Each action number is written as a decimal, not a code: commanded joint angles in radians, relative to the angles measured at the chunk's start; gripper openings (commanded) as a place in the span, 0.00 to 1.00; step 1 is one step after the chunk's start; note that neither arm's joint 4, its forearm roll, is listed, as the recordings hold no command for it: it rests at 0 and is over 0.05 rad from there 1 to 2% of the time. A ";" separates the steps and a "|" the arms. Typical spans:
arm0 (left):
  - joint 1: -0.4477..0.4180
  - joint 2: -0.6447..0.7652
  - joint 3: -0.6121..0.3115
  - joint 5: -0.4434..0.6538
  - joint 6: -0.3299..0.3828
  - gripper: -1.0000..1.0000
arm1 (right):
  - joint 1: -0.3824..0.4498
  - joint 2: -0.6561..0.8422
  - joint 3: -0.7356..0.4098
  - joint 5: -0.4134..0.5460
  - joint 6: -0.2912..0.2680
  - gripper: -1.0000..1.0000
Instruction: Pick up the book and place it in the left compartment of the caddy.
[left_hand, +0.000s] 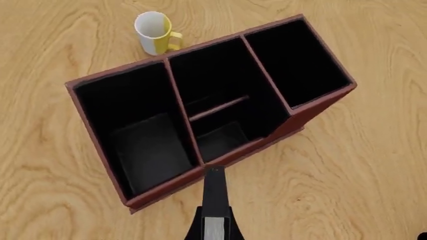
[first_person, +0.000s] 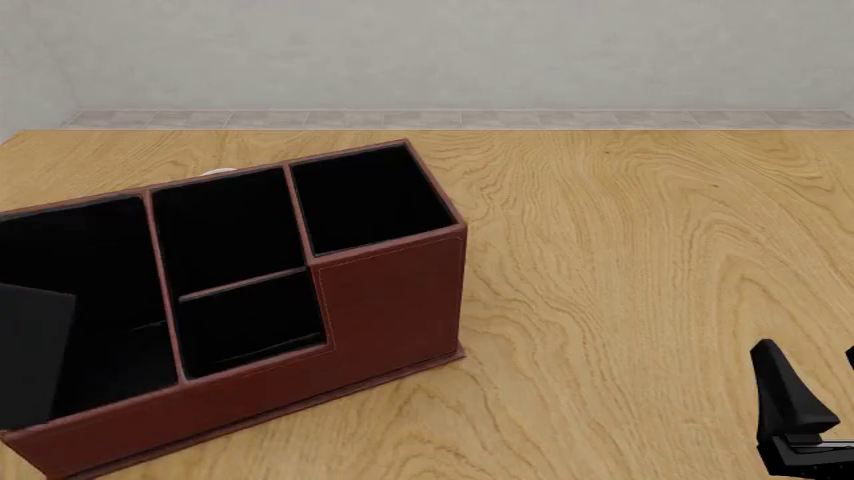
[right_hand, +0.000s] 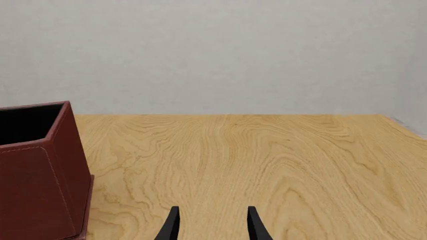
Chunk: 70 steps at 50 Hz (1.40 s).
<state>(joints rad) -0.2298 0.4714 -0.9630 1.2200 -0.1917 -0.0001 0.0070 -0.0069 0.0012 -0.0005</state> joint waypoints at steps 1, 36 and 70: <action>0.122 0.035 -0.057 0.000 0.055 0.00 | 0.000 -0.001 0.001 0.000 0.000 1.00; 0.177 0.145 -0.096 0.000 0.098 0.00 | 0.000 -0.001 0.001 0.000 0.000 1.00; 0.209 0.254 -0.112 0.000 0.121 0.00 | 0.000 -0.001 0.001 0.000 0.000 1.00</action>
<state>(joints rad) -0.0249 0.6914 -1.0606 1.2200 -0.0874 0.0000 0.0070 -0.0069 0.0012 -0.0005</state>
